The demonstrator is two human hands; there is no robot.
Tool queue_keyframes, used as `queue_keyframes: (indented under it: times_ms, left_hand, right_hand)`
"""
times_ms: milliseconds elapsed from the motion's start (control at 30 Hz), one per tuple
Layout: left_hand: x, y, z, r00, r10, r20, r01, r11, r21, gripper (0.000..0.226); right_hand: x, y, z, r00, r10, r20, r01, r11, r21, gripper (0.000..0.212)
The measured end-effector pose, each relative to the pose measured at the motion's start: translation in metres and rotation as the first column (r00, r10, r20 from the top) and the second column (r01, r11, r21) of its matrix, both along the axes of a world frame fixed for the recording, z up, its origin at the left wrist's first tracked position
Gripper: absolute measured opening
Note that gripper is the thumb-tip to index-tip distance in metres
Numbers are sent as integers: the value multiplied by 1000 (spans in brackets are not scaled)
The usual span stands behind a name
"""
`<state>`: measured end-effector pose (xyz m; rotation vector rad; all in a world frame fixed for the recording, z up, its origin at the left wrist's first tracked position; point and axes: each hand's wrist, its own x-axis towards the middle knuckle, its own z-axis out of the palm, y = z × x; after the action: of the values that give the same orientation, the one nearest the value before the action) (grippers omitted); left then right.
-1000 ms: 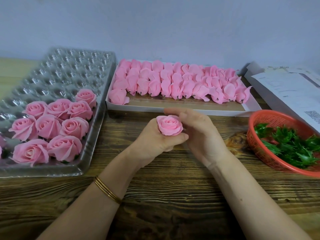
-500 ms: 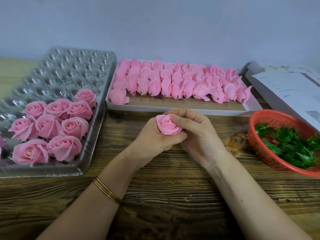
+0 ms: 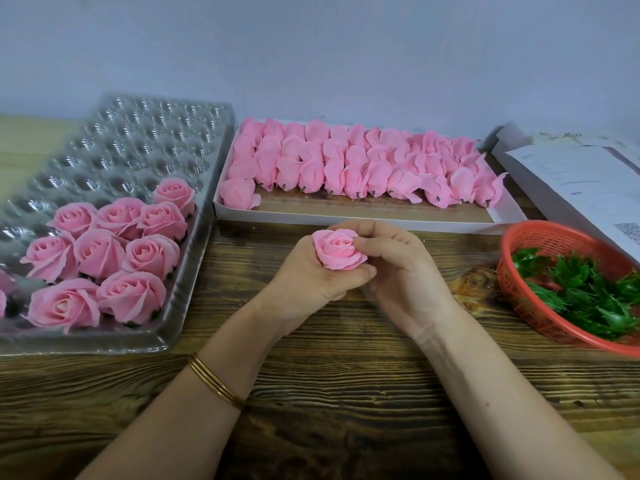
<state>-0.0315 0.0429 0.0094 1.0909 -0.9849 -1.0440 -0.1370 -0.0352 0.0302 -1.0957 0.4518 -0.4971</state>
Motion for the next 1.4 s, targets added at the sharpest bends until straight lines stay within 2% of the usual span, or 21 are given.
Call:
queue_keyframes:
  times_ms: [367,500,633,733,833,900,1033,1133,1233,1400]
  left_hand:
    - [1,3,0,999,13,42,-13,1000,0,36]
    - [-1,3,2,999,22,23,-22,1000,-8,23]
    - [0,2,2,1000,23,21,-22,1000,-11,27]
    - [0,3,1,999,24,29,-23,1000,-9,18]
    - [1,3,0,998,21,58,-21,1000,0,25]
    - [1,3,0,997,19,79,-20,1000,5,37]
    - [1,2,-1,995,4,96,-7,1000,23,43]
    - [-1,3,0,993,-32,111,30,999,19,36]
    - [-3,3,3,990,-70,123,67,997,32,38]
    - [-3,5,3,986,-98,136,94,995,35,56]
  right_hand:
    - [0,1,0,1000,-12,9,12,1000,-2,20]
    - [-1,0,-1,1000,-5,10,5,1000,1,23]
    - [-1,0,-1,1000,9,16,-9,1000,-3,25]
    - [-1,0,-1,1000,9,10,-9,1000,-8,28]
    - [-2,-1,0,1000,-4,-12,4,1000,-15,28]
    - [-2,-1,1,1000,-24,-5,24,1000,-8,26]
    - [-4,-1,5,993,-58,100,66,995,-80,16]
    - [-5,1,6,992,-4,129,25,987,-162,19]
    - [-5,3,4,994,59,86,-37,969,-243,19]
    - [-4,2,-2,993,111,44,-94,953,-287,18]
